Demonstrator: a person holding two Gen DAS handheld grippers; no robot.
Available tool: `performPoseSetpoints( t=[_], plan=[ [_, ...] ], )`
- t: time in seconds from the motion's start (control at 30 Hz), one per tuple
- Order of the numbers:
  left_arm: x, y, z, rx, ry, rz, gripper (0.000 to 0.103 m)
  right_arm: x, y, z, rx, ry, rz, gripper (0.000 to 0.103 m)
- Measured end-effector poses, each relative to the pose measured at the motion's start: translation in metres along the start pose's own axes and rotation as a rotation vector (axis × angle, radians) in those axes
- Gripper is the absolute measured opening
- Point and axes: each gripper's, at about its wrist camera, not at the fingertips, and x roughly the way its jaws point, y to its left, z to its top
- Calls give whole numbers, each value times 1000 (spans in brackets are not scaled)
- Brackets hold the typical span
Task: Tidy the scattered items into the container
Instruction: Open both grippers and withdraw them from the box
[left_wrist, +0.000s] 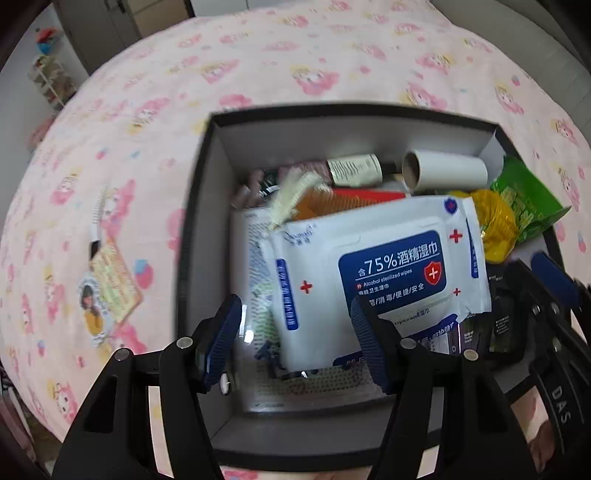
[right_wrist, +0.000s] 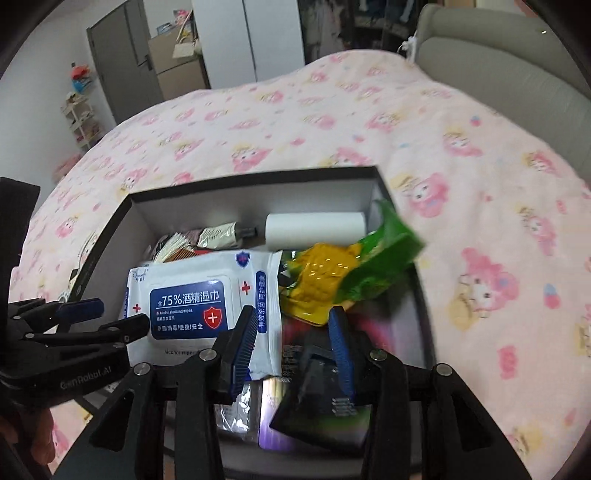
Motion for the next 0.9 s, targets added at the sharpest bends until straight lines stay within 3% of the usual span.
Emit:
performPoseSetpoints(
  t=[0.1,0.2,0.3,0.57,0.67,0.9],
  plan=[
    [-22,1,-7,4,-91,52,65,-16,-3,-3,28,-13,9,36],
    [-39,-3,-19,47,-121,-43,65,-33,-2,-8,47,-26,29,37],
    [-67,-9,-40,87,-188,-128,65,-52,5,-11,33,-53,42,45],
    [-145,8,-85,38,-343,-273,63,-122,11,-25,73,-171,70,47],
    [-167,11,-100,53,-390,-282,63,-150,20,-37,63,-214,75,47],
    [-202,24,-134,94,-406,-330,63,-188,37,-64,70,-252,119,47]
  ],
)
